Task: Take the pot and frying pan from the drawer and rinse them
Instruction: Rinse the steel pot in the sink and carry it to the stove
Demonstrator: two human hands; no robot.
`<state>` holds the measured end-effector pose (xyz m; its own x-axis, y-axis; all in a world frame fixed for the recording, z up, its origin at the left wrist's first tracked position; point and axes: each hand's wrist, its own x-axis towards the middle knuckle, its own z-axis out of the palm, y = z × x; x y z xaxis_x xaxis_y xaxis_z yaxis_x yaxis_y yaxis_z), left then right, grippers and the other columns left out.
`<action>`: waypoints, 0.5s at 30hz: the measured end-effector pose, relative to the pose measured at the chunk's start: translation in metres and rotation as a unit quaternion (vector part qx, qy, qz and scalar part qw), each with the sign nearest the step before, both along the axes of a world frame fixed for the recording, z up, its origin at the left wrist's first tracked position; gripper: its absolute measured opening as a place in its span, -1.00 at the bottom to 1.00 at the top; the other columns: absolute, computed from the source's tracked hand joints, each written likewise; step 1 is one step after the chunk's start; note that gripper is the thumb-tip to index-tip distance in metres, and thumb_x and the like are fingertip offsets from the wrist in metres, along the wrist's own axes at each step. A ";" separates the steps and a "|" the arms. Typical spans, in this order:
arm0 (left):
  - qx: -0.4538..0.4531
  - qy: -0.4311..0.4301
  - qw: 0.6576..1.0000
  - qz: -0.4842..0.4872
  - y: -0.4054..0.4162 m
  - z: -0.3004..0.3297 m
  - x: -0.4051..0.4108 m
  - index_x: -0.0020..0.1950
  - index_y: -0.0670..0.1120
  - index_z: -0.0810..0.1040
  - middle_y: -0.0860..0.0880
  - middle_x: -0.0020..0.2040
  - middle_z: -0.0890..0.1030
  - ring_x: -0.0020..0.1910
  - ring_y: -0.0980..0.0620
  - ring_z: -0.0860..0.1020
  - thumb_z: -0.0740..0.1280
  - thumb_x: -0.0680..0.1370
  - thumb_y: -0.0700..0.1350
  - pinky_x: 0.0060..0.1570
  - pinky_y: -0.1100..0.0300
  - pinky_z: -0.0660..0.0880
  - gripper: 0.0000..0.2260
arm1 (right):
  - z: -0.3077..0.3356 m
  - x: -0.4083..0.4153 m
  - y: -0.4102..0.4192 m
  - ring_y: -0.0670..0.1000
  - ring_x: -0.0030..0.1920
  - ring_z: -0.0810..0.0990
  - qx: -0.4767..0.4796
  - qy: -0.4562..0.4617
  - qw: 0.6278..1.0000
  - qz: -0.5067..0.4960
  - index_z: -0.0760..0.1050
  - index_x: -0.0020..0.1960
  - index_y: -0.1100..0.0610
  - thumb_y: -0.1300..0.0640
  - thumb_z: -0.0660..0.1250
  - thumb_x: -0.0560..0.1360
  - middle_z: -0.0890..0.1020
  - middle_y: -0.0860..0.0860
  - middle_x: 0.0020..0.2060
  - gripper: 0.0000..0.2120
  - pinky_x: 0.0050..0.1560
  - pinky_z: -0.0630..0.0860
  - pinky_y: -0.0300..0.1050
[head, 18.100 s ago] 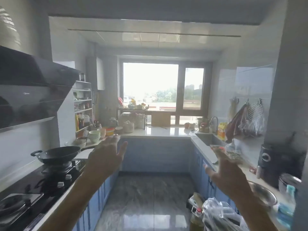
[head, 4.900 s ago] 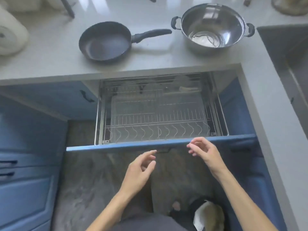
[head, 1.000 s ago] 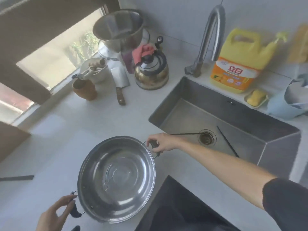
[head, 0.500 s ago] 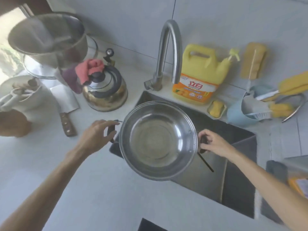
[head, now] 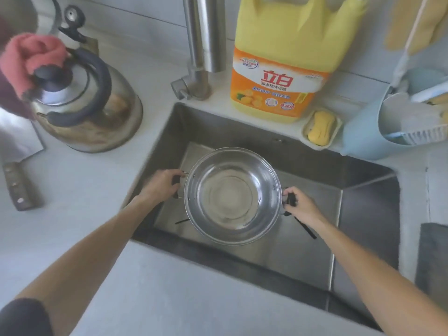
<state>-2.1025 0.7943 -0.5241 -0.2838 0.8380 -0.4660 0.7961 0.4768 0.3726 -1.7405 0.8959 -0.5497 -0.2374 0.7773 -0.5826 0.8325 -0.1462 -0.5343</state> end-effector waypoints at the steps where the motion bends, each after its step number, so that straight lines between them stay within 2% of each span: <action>1: -0.007 0.022 1.000 -0.006 -0.002 -0.006 -0.001 0.25 0.04 0.52 -0.01 -0.21 0.66 -0.30 0.08 0.51 0.28 0.53 -0.19 -0.45 0.32 0.31 -0.69 | -0.006 -0.003 -0.003 0.09 -0.03 0.61 -0.002 0.000 1.000 -0.004 0.43 -0.08 -0.15 0.27 0.32 0.39 0.63 0.04 -0.09 -0.68 0.02 0.53 -0.04; 3: -0.023 0.067 0.997 -0.025 -0.005 -0.016 -0.001 0.28 0.08 0.50 -0.03 -0.11 0.70 -0.13 0.01 0.60 0.27 0.53 -0.15 -0.30 0.20 0.42 -0.67 | -0.015 -0.005 -0.008 0.08 -0.03 0.59 -0.013 -0.001 1.000 -0.003 0.43 -0.03 -0.08 0.27 0.31 0.41 0.62 0.02 -0.09 -0.72 -0.01 0.48 -0.10; 5: -0.038 0.069 0.997 -0.023 -0.007 -0.024 0.001 0.30 0.11 0.49 -0.02 -0.03 0.70 0.03 -0.02 0.61 0.25 0.55 -0.14 -0.15 0.15 0.51 -0.66 | -0.023 -0.005 -0.011 0.09 -0.04 0.59 -0.017 -0.007 1.000 0.000 0.41 -0.02 -0.07 0.28 0.30 0.43 0.61 0.01 -0.12 -0.73 -0.08 0.43 -0.14; 7: -0.054 0.058 0.997 -0.018 -0.009 -0.029 0.003 0.31 0.11 0.48 0.00 -0.03 0.70 0.03 0.01 0.62 0.23 0.55 -0.16 -0.10 0.15 0.53 -0.65 | -0.030 -0.003 -0.013 0.10 -0.07 0.58 -0.019 -0.015 1.000 0.008 0.40 -0.04 -0.09 0.28 0.29 0.44 0.59 0.00 -0.19 -0.72 -0.14 0.41 -0.15; 9: -0.071 0.045 0.996 -0.016 -0.008 -0.030 0.003 0.33 0.10 0.47 0.01 -0.04 0.69 0.00 0.02 0.63 0.21 0.56 -0.15 -0.11 0.15 0.52 -0.65 | -0.033 -0.003 -0.012 0.10 -0.09 0.60 -0.020 -0.013 1.000 0.007 0.39 -0.08 -0.15 0.27 0.29 0.45 0.58 -0.01 -0.23 -0.70 -0.12 0.43 -0.13; 12: -0.117 0.009 0.992 -0.033 0.004 -0.010 0.006 0.35 0.09 0.42 0.03 -0.02 0.65 -0.10 0.02 0.66 0.21 0.54 0.00 -0.13 0.17 0.49 -0.63 | -0.036 -0.004 -0.007 0.08 -0.02 0.59 -0.023 -0.018 0.999 0.021 0.40 -0.04 -0.14 0.22 0.30 0.46 0.60 -0.02 -0.11 -0.73 -0.06 0.43 -0.11; 13: -0.102 0.010 0.994 -0.033 0.012 0.002 0.007 0.34 0.10 0.41 0.02 0.02 0.65 -0.11 0.00 0.66 0.21 0.52 0.07 -0.09 0.15 0.50 -0.61 | -0.036 -0.004 -0.005 0.07 -0.02 0.60 -0.026 -0.018 0.999 0.026 0.40 -0.03 -0.16 0.21 0.31 0.46 0.61 -0.03 -0.08 -0.73 -0.04 0.44 -0.10; 15: 0.045 0.026 0.999 -0.001 0.032 0.034 0.010 0.32 0.14 0.40 0.05 0.00 0.66 -0.06 -0.03 0.64 0.20 0.48 0.19 0.00 0.08 0.52 -0.58 | -0.037 -0.003 0.000 0.06 -0.05 0.62 -0.027 -0.016 0.999 0.037 0.40 -0.02 -0.19 0.18 0.30 0.46 0.61 -0.04 -0.07 -0.73 0.00 0.47 -0.07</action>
<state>-2.0928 0.8261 -0.4903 -0.3050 0.8762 -0.3733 0.8161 0.4424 0.3717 -1.7438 0.8957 -0.5868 -0.2729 0.7257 -0.6316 0.8587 -0.1124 -0.5001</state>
